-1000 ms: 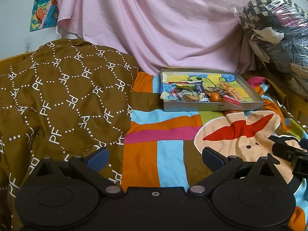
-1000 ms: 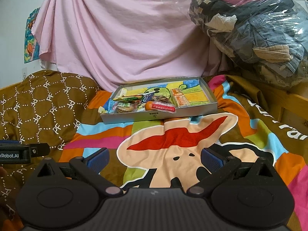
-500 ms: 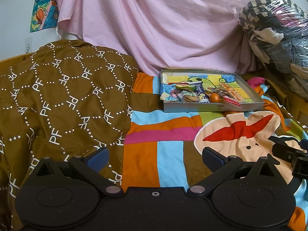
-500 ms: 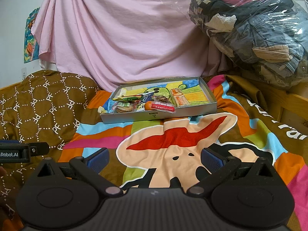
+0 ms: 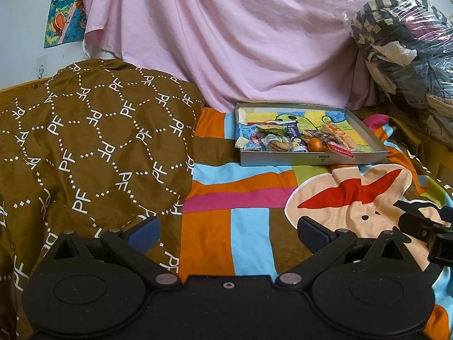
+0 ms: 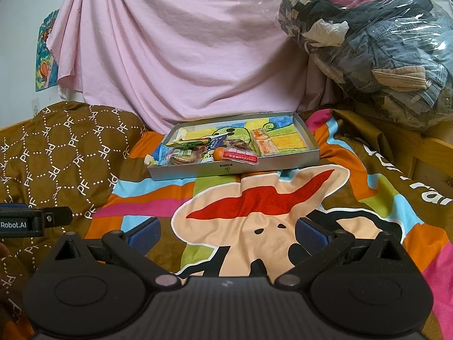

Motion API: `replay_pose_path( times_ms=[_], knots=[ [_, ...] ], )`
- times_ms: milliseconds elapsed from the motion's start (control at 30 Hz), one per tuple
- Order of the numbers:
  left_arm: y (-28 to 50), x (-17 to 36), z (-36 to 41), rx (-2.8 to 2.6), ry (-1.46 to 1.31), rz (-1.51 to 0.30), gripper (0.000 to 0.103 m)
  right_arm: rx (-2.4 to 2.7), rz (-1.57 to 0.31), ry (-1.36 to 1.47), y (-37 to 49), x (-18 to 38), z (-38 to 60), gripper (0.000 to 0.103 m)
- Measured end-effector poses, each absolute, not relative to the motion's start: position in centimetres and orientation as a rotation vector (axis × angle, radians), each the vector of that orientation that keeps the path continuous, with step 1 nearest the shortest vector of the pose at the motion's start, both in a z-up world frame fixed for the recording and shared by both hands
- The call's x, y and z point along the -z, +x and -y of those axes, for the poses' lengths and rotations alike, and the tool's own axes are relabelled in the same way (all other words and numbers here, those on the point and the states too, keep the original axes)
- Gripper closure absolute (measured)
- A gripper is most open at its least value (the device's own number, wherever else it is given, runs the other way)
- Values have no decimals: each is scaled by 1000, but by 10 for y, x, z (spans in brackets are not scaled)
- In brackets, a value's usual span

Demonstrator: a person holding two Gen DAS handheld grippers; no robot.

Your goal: Organize snacks

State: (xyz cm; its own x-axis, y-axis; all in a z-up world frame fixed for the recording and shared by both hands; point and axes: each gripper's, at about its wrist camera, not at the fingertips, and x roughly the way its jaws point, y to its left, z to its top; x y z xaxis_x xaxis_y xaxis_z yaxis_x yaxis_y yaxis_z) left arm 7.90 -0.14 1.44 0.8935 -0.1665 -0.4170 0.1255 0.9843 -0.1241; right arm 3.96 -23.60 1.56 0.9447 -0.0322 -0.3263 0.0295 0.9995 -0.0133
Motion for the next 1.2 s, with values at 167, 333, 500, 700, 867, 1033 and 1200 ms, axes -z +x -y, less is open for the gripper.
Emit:
replay_pose_path(
  times_ms=[167,333,500,700,867,1033,1200],
  knots=[
    [79,-14,2,151,-96,-439,1,32,-334,-8,39,-14,236,0],
    [79,-14,2,152,-96,-439,1,31,-334,-8,39,-14,236,0],
    [79,-14,2,151,-96,-439,1,31,-335,-8,39,-14,236,0],
    [79,-14,2,141,-91,-452,1,31,-335,-9,39,-14,236,0],
    [79,-15,6,98,-30,-457,1,31,-335,-8,39,-14,236,0],
    [80,-15,6,96,-26,-466,1,30,-337,-8,38,-12,236,0],
    [79,-14,7,95,-7,-459,1,30,-337,-8,38,-11,235,0]
  ],
)
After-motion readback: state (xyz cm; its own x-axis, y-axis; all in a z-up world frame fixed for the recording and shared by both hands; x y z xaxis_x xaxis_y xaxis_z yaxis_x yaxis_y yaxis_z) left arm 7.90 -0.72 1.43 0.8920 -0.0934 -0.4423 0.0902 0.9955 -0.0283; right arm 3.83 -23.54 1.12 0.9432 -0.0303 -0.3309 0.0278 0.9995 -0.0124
